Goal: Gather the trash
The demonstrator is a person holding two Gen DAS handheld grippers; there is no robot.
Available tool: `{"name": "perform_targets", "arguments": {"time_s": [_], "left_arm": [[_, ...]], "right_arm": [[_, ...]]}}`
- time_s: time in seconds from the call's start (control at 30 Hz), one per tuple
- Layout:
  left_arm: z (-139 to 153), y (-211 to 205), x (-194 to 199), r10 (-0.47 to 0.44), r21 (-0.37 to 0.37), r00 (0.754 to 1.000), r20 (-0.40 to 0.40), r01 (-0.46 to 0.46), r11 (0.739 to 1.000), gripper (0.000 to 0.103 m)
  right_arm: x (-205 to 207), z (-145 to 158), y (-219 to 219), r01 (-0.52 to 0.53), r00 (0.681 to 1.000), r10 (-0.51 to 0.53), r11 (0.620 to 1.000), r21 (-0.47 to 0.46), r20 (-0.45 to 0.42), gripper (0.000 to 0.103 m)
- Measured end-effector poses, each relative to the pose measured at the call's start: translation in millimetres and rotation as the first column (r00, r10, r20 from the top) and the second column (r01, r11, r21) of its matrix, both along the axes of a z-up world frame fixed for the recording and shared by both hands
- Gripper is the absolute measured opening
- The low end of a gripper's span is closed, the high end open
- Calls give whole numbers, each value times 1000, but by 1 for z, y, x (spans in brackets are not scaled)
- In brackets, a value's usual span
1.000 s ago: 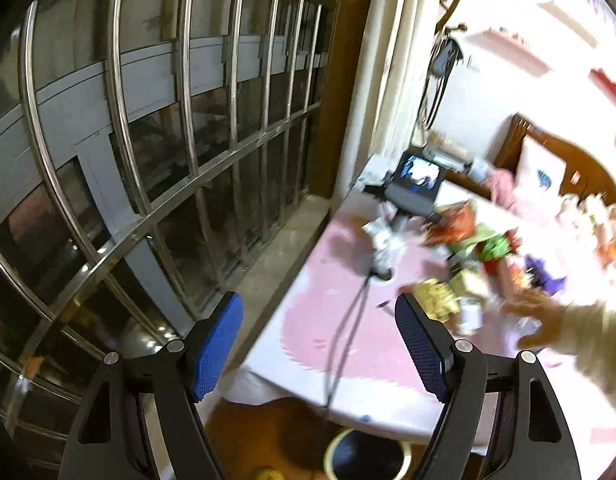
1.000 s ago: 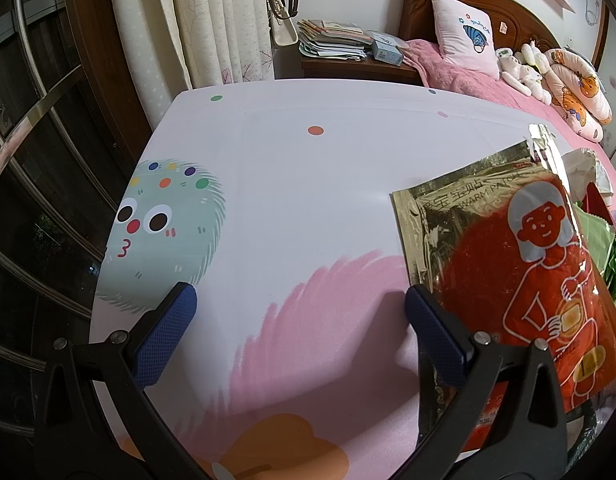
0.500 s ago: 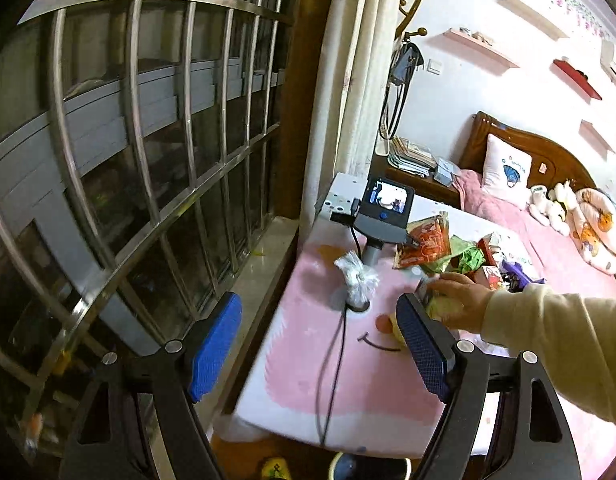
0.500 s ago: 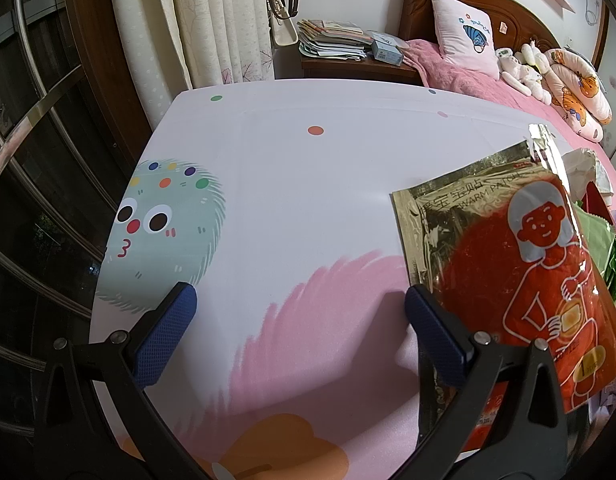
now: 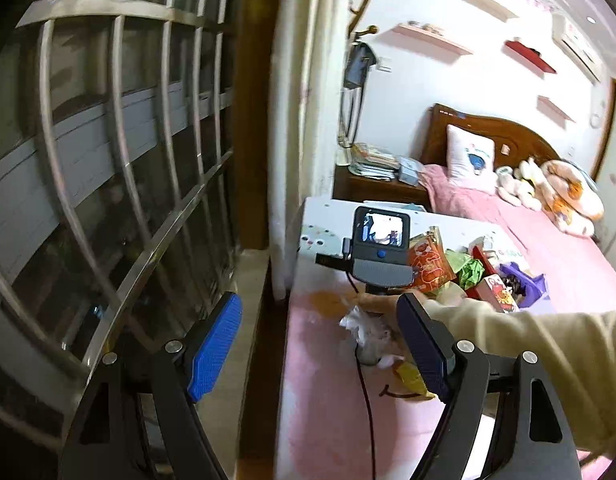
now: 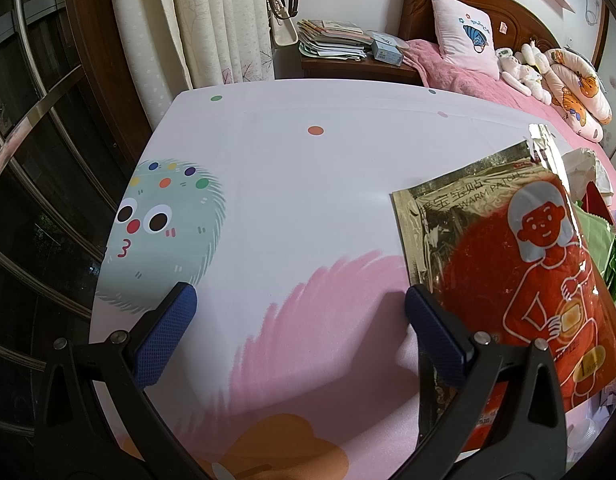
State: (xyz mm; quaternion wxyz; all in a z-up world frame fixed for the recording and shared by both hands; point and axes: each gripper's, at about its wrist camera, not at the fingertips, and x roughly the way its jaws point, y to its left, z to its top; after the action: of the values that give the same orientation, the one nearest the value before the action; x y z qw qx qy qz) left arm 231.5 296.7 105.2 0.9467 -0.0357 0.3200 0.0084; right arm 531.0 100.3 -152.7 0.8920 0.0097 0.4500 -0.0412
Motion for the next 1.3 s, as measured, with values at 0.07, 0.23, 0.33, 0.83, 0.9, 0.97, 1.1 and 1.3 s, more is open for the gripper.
{"name": "perform_targets", "arguments": {"time_s": [0.07, 0.23, 0.33, 0.83, 0.9, 0.97, 1.1, 1.3], "left_arm": [[1, 3, 3, -14, 7, 1000, 17, 14, 1000, 81], [3, 11, 0, 8, 8, 999, 47, -8, 1000, 81], [2, 12, -7, 28, -8, 999, 36, -28, 1000, 81], [18, -106, -57, -38, -29, 998, -58, 37, 999, 82], [18, -132, -69, -56, -26, 996, -63, 54, 998, 83], [18, -161, -82, -63, -12, 995, -77, 62, 998, 83], [12, -216, -103, -63, 14, 988, -142, 66, 998, 83], [-2, -278, -135, -65, 28, 976, -209, 72, 997, 83]], "right_arm": [[0, 0, 0, -1, 1000, 1, 1000, 1, -3, 103], [-7, 14, -2, -28, 995, 31, 999, 38, -91, 69], [-38, 51, -10, -71, 994, 82, 985, 159, -67, 69], [-297, 225, -199, -276, 961, 270, 952, 130, 59, 69], [-337, 228, -231, -263, 965, 262, 960, 99, 26, 69], [-374, 225, -262, -234, 972, 236, 969, 84, -15, 69], [-439, 220, -313, -162, 985, 165, 985, 65, -45, 69], [-508, 212, -362, -73, 997, 74, 997, 26, -25, 69]]}}
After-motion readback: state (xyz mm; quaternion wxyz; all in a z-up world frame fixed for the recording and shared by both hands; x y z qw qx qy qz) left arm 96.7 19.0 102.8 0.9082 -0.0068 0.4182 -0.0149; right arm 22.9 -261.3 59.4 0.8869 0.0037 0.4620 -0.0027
